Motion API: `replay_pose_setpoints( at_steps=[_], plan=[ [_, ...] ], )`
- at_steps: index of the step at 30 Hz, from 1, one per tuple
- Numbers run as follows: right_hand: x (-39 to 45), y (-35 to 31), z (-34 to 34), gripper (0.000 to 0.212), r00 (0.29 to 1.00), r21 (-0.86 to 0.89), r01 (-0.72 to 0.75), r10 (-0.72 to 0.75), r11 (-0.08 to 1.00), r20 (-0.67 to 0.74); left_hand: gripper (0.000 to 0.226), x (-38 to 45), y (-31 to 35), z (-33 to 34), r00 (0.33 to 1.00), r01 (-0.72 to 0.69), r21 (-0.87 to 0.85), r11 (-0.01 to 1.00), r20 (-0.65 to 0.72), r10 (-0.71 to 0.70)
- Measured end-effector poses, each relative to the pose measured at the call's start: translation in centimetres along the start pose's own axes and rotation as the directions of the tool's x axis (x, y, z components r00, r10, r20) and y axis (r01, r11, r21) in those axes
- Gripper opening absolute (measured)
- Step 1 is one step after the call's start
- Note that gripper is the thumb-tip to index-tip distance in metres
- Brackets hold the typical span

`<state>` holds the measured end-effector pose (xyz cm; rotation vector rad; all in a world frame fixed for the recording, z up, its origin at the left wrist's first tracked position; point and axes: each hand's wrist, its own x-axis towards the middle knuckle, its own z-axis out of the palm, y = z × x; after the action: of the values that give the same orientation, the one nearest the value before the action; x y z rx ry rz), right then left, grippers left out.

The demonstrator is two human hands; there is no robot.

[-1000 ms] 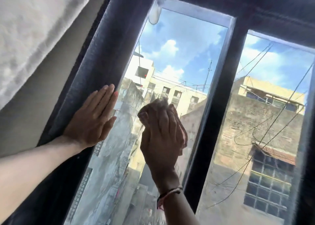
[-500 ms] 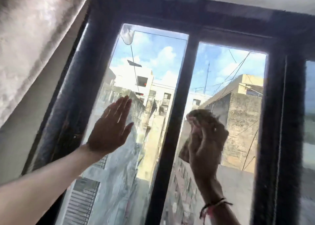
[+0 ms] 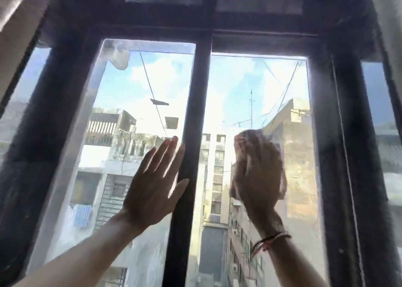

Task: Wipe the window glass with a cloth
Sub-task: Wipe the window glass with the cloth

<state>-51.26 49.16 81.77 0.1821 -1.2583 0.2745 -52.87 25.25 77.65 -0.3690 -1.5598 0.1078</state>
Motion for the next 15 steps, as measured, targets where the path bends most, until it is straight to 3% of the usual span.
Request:
replay_pose_setpoints(
  at_steps=[2, 4, 6, 8, 10, 11, 13, 15],
  plan=[
    [-4.4, -2.5, 0.5, 0.042, 0.959, 0.075, 0.236, -0.245, 0.969, 0.141, 0.069, 0.1, -0.1, -0.3, 1.0, 0.008, 0.037, 0.999, 0.013, -0.008],
    [-7.9, -1.8, -0.5, 0.049, 0.896, 0.127, 0.352, -0.374, 0.927, 0.242, 0.069, 0.1, 0.0, -0.4, 1.0, 0.014, 0.063, 0.998, 0.027, -0.015],
    [-7.8, 1.2, -1.6, 0.049, 0.94, 0.057, 0.264, -0.27, 0.963, 0.207, 0.069, 0.0, 0.3, -0.5, 0.999, 0.018, 0.048, 0.999, 0.039, -0.02],
    [-5.5, 3.1, -2.4, 0.047, 0.994, -0.059, -0.002, 0.008, 0.998, 0.111, 0.068, -0.2, 0.6, -0.5, 0.999, 0.028, 0.006, 1.0, 0.036, -0.028],
    [-3.7, 2.3, -2.0, 0.046, 0.977, -0.09, -0.209, 0.212, 0.974, 0.027, 0.067, -0.4, 0.7, -0.4, 0.999, 0.04, -0.001, 0.999, 0.019, -0.04],
    [-3.8, 0.9, -1.6, 0.047, 0.977, -0.071, -0.209, 0.212, 0.975, 0.024, 0.067, -0.4, 0.8, -0.5, 0.999, 0.043, 0.004, 0.999, 0.015, -0.043],
    [-6.6, -1.7, -1.2, 0.05, 0.992, 0.007, 0.032, -0.033, 0.999, 0.125, 0.067, -0.2, 0.8, -0.7, 0.999, 0.048, 0.02, 0.999, 0.012, -0.048],
    [-10.4, -1.4, -2.1, 0.056, 0.911, 0.098, 0.309, -0.324, 0.946, 0.256, 0.067, -0.3, 0.5, -0.9, 0.999, 0.043, 0.032, 0.999, 0.015, -0.044]
  ],
)
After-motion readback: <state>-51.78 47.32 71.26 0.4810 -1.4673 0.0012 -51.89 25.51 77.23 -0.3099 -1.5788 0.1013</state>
